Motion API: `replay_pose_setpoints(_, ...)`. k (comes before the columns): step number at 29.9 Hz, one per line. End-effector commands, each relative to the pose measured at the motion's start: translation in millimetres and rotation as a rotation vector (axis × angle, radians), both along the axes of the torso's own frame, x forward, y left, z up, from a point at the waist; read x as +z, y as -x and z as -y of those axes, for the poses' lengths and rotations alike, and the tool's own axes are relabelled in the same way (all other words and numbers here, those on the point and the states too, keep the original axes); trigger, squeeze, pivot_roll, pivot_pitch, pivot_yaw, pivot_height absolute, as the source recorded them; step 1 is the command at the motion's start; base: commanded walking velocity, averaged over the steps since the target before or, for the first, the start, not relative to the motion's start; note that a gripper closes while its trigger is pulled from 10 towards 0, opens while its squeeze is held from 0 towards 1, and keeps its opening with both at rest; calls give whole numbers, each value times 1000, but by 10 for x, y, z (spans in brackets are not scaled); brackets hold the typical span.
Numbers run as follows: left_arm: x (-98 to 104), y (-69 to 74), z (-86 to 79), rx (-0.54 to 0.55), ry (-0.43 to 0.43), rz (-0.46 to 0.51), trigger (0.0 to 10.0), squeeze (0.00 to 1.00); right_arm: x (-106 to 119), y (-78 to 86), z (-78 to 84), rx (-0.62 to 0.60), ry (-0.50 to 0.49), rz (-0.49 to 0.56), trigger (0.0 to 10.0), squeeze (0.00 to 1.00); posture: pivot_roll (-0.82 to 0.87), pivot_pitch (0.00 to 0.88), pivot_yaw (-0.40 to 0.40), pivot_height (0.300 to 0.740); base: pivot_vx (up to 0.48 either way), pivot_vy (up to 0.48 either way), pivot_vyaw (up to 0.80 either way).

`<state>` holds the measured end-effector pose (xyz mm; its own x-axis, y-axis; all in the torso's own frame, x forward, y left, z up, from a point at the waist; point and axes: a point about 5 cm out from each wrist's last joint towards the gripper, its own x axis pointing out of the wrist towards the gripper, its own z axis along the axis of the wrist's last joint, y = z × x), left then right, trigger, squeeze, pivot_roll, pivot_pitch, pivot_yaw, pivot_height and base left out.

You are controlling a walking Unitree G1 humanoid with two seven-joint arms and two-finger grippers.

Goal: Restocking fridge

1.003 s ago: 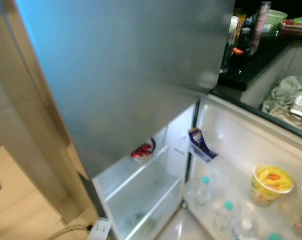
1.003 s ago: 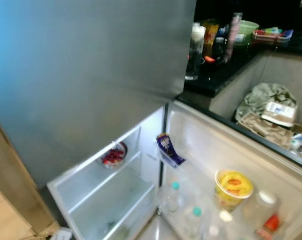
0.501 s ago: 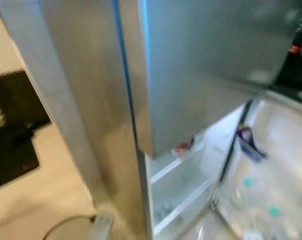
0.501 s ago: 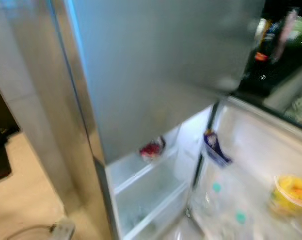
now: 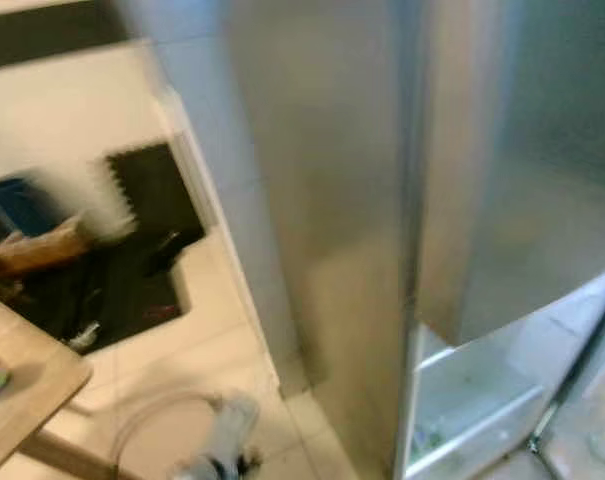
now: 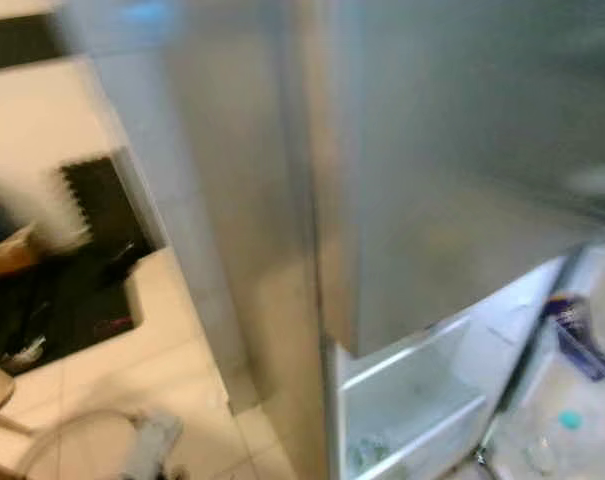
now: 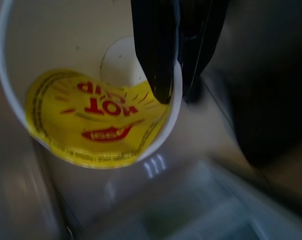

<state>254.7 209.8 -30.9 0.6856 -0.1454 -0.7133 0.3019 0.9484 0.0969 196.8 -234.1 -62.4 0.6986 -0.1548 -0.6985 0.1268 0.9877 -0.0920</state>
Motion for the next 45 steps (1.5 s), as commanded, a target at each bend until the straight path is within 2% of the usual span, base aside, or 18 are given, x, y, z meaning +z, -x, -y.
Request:
replay_pose_setpoints(1, -213, 281, -20, 7, -8, -124, 10000, 0, -104, 140, -108, 2, -34, -46, 10000, 0, -119, 138, 136, 740, 0, -472, 0)
replay_pose_setpoints(7, -210, 278, -25, 0, -15, -122, 10000, 0, -103, 143, -102, -3, -33, -44, 10000, 0, -119, 137, 138, 740, 0, -472, 0)
replay_pose_setpoints(11, -199, 253, -52, 69, -10, -112, 10000, 0, -101, 144, -94, -5, -33, -42, 10000, 0, -118, 136, 137, 740, 0, -427, 0)
replay_pose_setpoints(15, -191, 250, -85, 93, -22, -102, 10000, 0, -95, 137, -82, -5, -30, -41, 10000, 0, -118, 136, 137, 740, 0, 0, 0)
replay_pose_setpoints(19, -194, 256, -111, 157, 9, -108, 10000, 0, -90, 134, -74, -1, -27, -41, 10000, 0, -122, 133, 131, 740, 0, 0, 0)
replay_pose_setpoints(25, -203, 270, -113, 171, 16, -105, 10000, 0, -83, 127, -57, 8, -23, -41, 10000, 0, -125, 129, 124, 740, 0, 0, 0)
replay_pose_setpoints(30, -219, 289, -73, 189, 63, -100, 10000, 0, -62, 88, -50, 32, -17, -37, 10000, 0, -128, 120, 109, 740, 0, 0, 0)
replay_pose_setpoints(41, -244, 311, -1, 167, 78, -104, 10000, 0, -32, 46, -20, 52, -8, -32, 10000, 0, -135, 114, 91, 740, 0, 0, 0)
replay_pose_setpoints(45, -243, 307, -14, 205, 74, -94, 10000, 0, -31, 38, -27, 59, -9, -34, 10000, 0, -132, 115, 86, 740, 0, 0, 0)
